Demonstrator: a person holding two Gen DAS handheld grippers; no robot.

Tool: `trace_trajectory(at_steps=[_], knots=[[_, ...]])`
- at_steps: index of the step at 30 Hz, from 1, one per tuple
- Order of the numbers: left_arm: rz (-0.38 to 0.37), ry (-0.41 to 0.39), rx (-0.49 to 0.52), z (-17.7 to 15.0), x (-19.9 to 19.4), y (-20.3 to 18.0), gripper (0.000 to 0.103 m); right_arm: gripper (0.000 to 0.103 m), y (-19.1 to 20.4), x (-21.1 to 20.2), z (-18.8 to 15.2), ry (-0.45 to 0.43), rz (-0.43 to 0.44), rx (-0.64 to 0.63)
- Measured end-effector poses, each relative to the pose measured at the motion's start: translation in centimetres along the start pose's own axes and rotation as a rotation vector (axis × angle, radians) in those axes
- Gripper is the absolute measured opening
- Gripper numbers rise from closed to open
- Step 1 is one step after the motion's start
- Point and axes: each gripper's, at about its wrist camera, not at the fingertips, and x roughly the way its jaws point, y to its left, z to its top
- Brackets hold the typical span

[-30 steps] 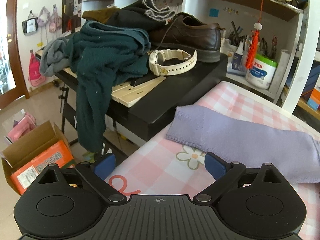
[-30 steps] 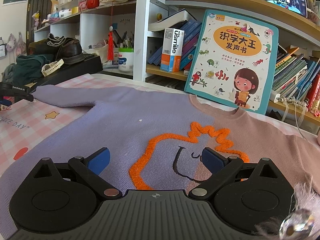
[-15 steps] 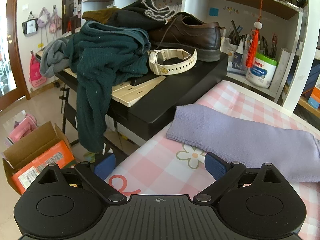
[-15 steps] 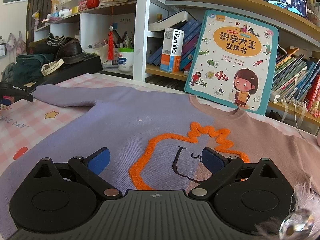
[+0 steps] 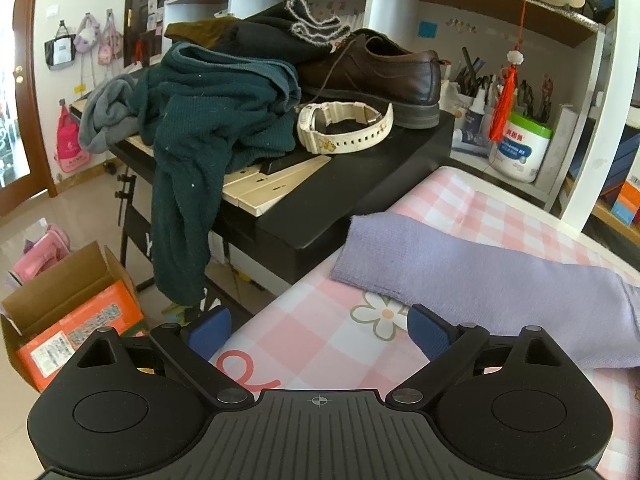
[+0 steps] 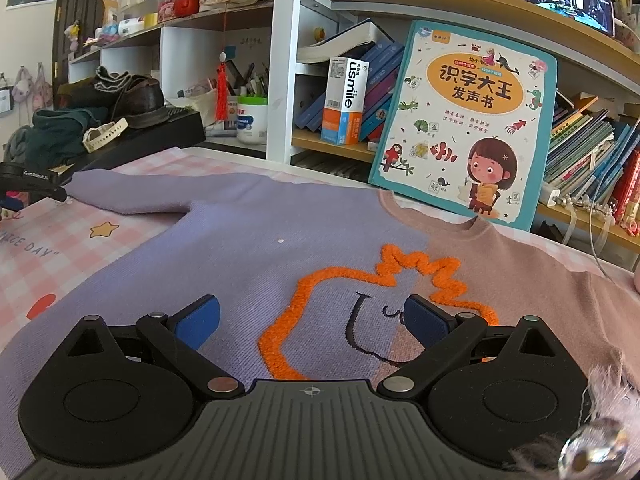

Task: Fold clothes
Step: 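Move the open left tool along the lavender sleeve to its cuff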

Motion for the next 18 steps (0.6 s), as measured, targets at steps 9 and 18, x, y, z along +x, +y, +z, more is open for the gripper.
trace_trajectory(at_steps=[9, 18], knots=[[-0.043, -0.013, 0.004, 0.1, 0.0, -0.1, 0.096, 0.099, 0.0, 0.1, 0.0, 0.007, 0.006, -0.001], [-0.11, -0.019, 0.007, 1.0, 1.6, -2.3, 0.086, 0.099, -0.1, 0.2, 0.0, 0.007, 0.007, 0.008]])
